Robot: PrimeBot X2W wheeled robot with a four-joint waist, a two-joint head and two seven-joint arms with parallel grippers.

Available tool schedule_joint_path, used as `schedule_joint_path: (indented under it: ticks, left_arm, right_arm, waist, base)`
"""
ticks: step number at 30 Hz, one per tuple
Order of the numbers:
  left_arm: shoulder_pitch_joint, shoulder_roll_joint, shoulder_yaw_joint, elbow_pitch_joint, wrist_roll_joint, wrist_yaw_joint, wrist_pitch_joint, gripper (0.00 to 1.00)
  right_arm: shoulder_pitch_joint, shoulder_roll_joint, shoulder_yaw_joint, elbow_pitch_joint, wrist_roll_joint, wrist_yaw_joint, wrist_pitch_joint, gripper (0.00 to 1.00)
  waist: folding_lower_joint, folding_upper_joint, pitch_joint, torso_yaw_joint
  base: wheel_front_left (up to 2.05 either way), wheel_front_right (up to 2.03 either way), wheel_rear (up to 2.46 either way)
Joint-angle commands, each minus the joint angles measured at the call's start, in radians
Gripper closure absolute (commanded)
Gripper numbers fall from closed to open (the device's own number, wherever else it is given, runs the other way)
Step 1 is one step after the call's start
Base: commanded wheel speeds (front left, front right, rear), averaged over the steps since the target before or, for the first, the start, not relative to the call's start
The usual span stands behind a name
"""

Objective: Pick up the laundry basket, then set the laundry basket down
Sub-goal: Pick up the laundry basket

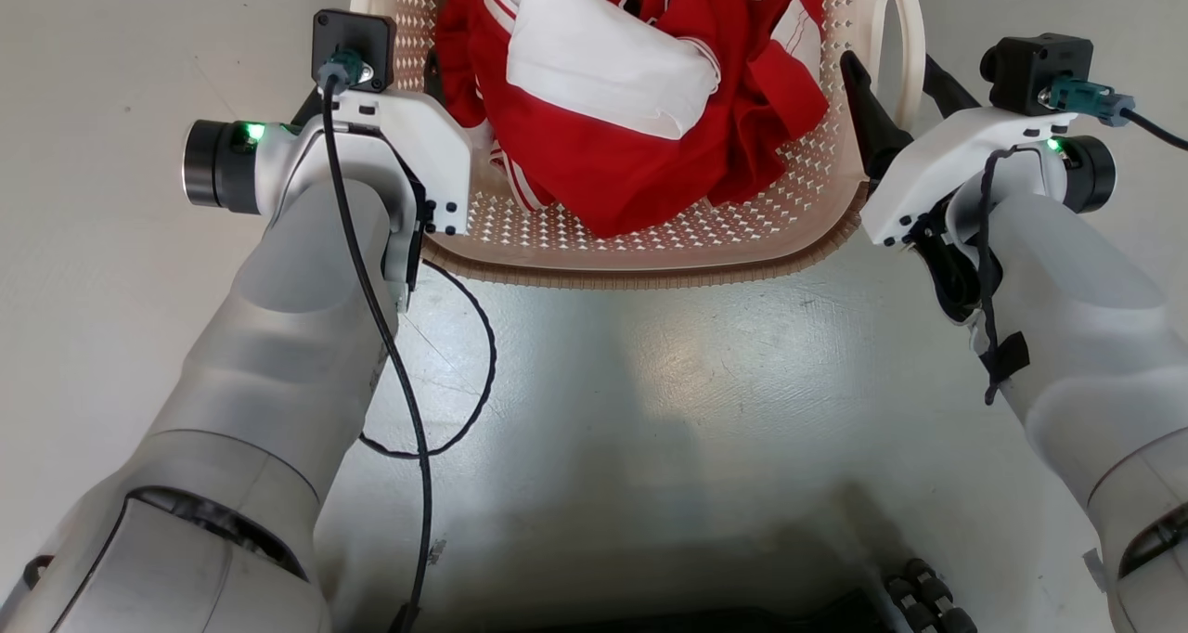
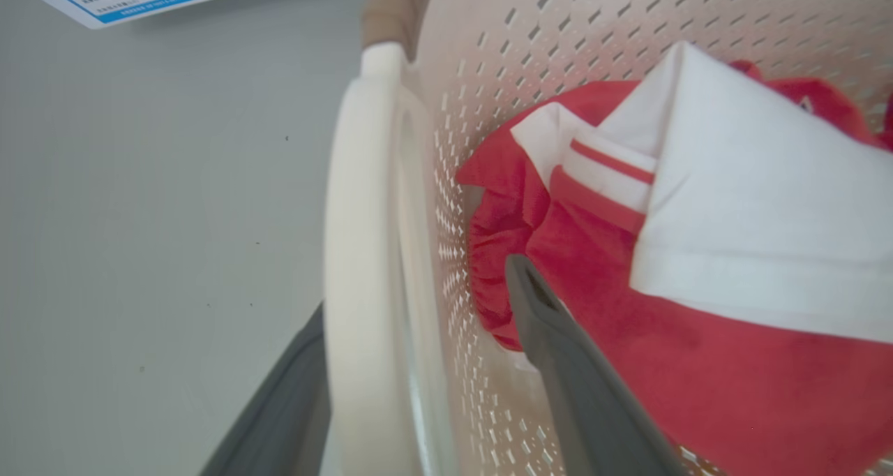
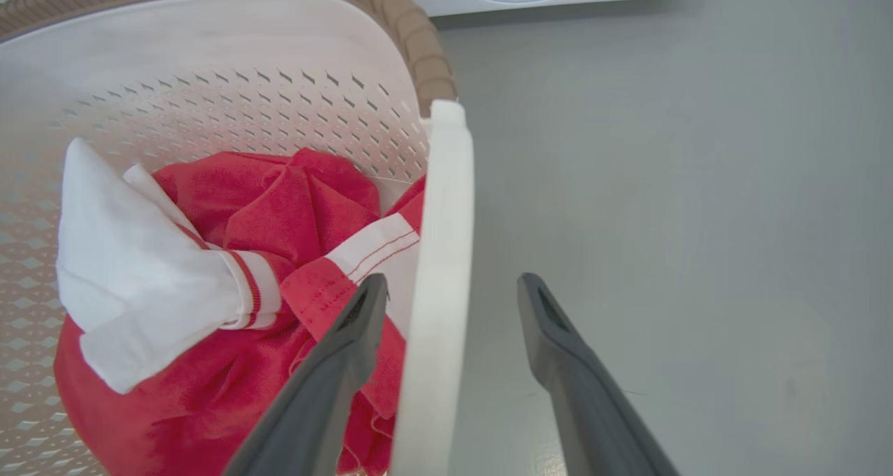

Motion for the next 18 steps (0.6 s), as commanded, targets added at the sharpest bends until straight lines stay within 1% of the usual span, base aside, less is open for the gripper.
schedule_joint_path:
  ticks: [1, 2, 3, 4, 5, 6, 7, 8, 9, 18]
  left_arm:
    - [-0.008, 0.02, 0.004, -0.003, -0.009, 0.002, 0.006, 0.01]
    - [-0.009, 0.02, -0.001, -0.002, -0.012, 0.003, 0.008, 0.01]
    - [-0.01, 0.02, -0.005, -0.001, -0.016, 0.004, 0.01, 0.03]
    - [-0.011, 0.02, -0.01, -0.001, -0.019, 0.004, 0.012, 0.05]
    - [-0.013, 0.02, -0.015, 0.0, -0.022, 0.005, 0.013, 0.09]
    - [-0.014, 0.02, -0.02, 0.001, -0.024, 0.005, 0.016, 0.26]
    - [-0.016, 0.02, -0.025, 0.001, -0.027, 0.005, 0.017, 0.56]
    - [-0.018, 0.02, -0.029, 0.001, -0.03, 0.005, 0.016, 0.78]
    - [-0.02, 0.02, -0.032, 0.001, -0.033, 0.006, 0.014, 1.0]
    - [-0.026, 0.02, -0.064, 0.006, -0.055, 0.005, 0.002, 1.0]
  right_arm:
    - [0.034, 0.007, 0.019, 0.004, 0.013, 0.006, -0.001, 0.05]
    - [0.031, 0.008, 0.026, 0.007, 0.02, 0.006, -0.001, 0.05]
    - [0.029, 0.009, 0.033, 0.01, 0.027, 0.006, -0.001, 0.09]
    - [0.027, 0.01, 0.04, 0.012, 0.034, 0.006, -0.002, 0.23]
    - [0.024, 0.011, 0.047, 0.014, 0.041, 0.006, -0.002, 0.37]
    - [0.022, 0.012, 0.053, 0.016, 0.048, 0.006, -0.002, 0.63]
    - [0.021, 0.012, 0.06, 0.017, 0.054, 0.006, -0.003, 0.8]
    - [0.018, 0.012, 0.066, 0.017, 0.06, 0.006, -0.004, 1.0]
    - [0.016, 0.012, 0.072, 0.017, 0.067, 0.006, -0.006, 1.0]
    - [0.017, 0.018, 0.124, 0.018, 0.122, 0.006, 0.0, 1.0]
  waist:
    - [-0.0001, 0.0, -0.001, 0.0]
    - [-0.0001, 0.0, -0.002, 0.0]
    - [-0.0001, 0.0, -0.003, -0.001]
    - [-0.0001, 0.0, -0.004, -0.002]
    - [-0.0001, 0.0, -0.004, -0.002]
    - [-0.0001, 0.0, -0.004, -0.003]
    - [-0.0001, 0.0, -0.004, -0.004]
    - [-0.0001, 0.0, -0.004, -0.004]
    - [-0.0001, 0.0, -0.003, -0.005]
    - [-0.0001, 0.0, -0.008, -0.007]
  base:
    - [0.0, 0.0, 0.0]
    - [0.0, 0.0, 0.0]
    - [0.0, 0.0, 0.0]
    - [0.0, 0.0, 0.0]
    - [0.0, 0.0, 0.0]
    - [0.0, 0.0, 0.0]
    - [0.0, 0.0, 0.0]
    - [0.0, 0.0, 0.0]
    - [0.0, 0.0, 0.0]
    - [0.0, 0.0, 0.0]
